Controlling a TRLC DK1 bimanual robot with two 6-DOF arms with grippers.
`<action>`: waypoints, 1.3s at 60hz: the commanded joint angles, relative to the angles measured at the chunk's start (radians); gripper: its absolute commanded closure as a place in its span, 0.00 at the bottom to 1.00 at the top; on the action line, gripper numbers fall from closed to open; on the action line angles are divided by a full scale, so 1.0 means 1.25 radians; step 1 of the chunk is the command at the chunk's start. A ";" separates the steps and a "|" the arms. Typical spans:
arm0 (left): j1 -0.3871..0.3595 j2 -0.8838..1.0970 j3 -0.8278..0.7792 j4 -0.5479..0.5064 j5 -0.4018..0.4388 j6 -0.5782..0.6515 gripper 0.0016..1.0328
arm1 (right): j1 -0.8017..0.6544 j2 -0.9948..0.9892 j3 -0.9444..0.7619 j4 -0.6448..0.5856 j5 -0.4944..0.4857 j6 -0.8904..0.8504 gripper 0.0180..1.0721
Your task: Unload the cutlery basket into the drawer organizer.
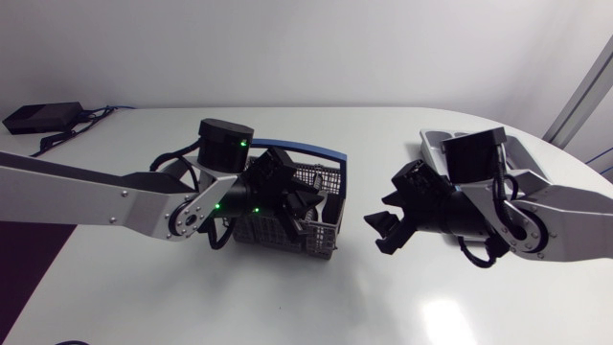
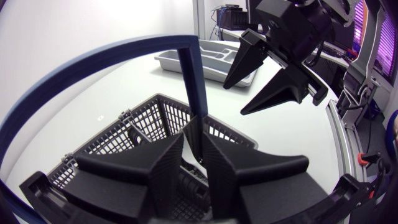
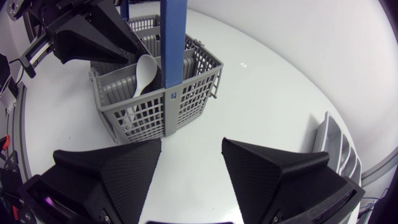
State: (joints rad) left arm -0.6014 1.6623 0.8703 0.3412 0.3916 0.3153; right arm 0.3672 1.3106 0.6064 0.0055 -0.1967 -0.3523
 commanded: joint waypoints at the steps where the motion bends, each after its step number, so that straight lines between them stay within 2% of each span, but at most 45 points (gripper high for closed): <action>1: 0.004 0.015 0.007 0.006 -0.003 0.023 0.64 | 0.007 0.016 -0.006 0.010 0.005 -0.015 0.32; 12: 0.009 0.050 0.025 0.006 -0.006 0.034 0.59 | 0.008 0.018 -0.005 0.012 0.005 -0.016 0.32; 37: 0.003 0.079 0.056 -0.002 -0.010 0.034 0.60 | 0.008 0.018 -0.006 0.012 0.005 -0.016 0.32; 40: 0.003 0.086 0.061 -0.003 -0.010 0.034 0.63 | 0.008 0.019 -0.005 0.012 0.005 -0.016 0.32; 60: 0.001 0.100 0.074 -0.019 -0.010 0.034 0.72 | 0.011 0.020 -0.005 0.012 0.005 -0.016 0.32; 70: -0.005 0.099 0.076 -0.020 -0.011 0.035 0.83 | 0.011 0.020 -0.005 0.012 0.005 -0.016 0.32; 78: -0.015 0.096 0.069 -0.019 -0.019 0.042 0.87 | 0.011 0.020 -0.006 0.012 0.005 -0.016 0.32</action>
State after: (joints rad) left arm -0.6048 1.7649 0.9428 0.3260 0.3771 0.3416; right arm 0.3721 1.3209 0.6064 0.0082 -0.1944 -0.3668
